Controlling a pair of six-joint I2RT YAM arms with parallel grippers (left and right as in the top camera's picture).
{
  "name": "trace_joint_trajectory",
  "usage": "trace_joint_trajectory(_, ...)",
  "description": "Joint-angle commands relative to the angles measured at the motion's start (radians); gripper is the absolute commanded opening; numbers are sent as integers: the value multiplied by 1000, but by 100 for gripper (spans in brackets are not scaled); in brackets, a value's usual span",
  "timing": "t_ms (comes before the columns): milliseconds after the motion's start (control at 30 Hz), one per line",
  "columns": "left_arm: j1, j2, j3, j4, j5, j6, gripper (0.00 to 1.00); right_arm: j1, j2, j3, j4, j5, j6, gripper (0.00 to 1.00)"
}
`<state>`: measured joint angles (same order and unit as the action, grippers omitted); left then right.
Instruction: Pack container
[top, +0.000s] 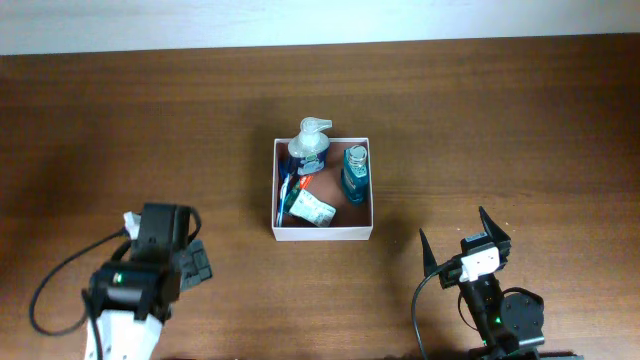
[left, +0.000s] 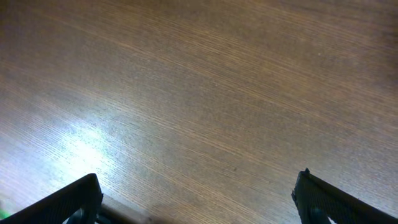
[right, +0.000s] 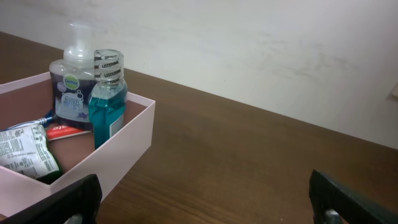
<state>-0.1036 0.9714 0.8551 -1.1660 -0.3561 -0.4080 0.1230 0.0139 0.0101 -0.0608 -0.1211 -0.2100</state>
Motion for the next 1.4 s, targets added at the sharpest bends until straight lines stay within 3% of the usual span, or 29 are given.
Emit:
trace_joint_trajectory(0, 1, -88, -31, 2, -6, 5, 99, -8, -10, -5, -6, 9, 0, 98)
trace_joint_trajectory(400, 1, -319, -162, 56, -1, 5, 99, -8, -10, -5, -6, 9, 0, 98)
trace_joint_trajectory(833, 2, -548, -383, 418, 63, 5, 99, -8, -10, -5, -6, 9, 0, 98)
trace_joint_trajectory(1367, 23, -729, -611, 754, 129, 5, 99, -8, -10, -5, -6, 9, 0, 98)
